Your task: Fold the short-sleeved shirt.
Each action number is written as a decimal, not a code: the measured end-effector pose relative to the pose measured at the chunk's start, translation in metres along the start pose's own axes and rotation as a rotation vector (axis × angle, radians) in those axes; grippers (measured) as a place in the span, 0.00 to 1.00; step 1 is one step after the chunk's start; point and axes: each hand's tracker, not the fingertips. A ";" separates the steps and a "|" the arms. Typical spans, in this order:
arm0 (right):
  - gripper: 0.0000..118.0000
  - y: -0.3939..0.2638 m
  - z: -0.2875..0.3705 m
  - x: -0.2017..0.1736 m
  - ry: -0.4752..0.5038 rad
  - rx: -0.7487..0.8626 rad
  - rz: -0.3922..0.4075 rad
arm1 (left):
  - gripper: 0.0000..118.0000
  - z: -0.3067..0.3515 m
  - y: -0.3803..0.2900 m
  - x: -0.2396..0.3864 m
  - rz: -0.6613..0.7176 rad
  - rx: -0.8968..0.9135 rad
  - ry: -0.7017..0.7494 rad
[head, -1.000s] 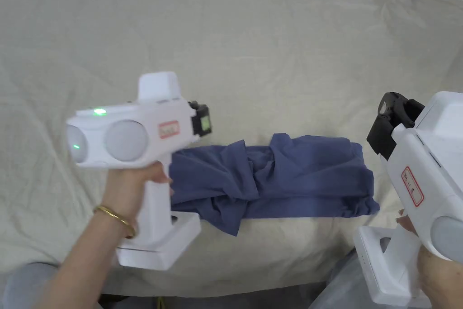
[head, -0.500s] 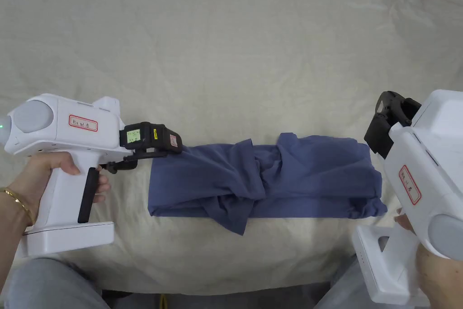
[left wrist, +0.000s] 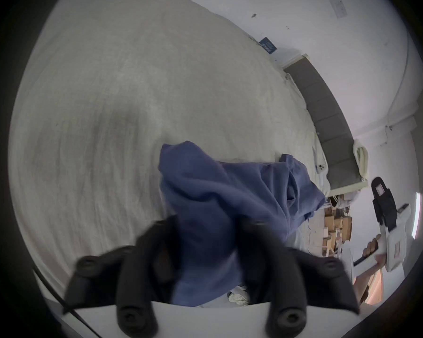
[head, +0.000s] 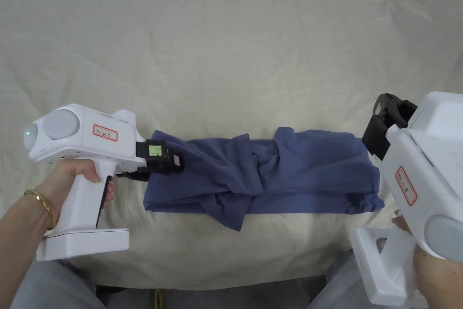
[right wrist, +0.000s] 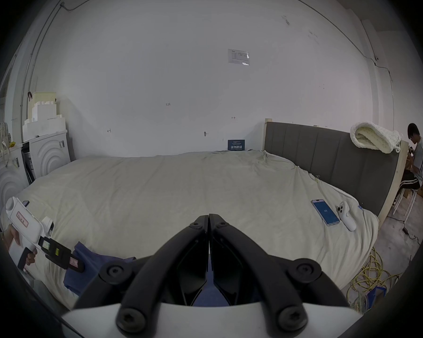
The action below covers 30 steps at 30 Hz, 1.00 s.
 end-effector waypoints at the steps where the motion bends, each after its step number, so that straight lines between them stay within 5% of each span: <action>1: 0.00 -0.001 0.000 0.000 0.000 -0.002 -0.001 | 0.20 -0.004 -0.002 0.003 0.004 -0.015 0.031; 4: 0.00 -0.003 0.000 0.000 0.005 -0.009 -0.004 | 0.11 -0.003 -0.004 0.009 -0.010 -0.017 0.049; 14: 0.00 0.001 -0.001 -0.001 0.008 0.003 -0.012 | 0.09 0.069 0.012 0.018 0.019 0.050 0.008; 30: 0.00 0.004 -0.006 -0.012 0.039 0.015 -0.017 | 0.09 0.182 0.014 -0.049 0.131 0.187 0.397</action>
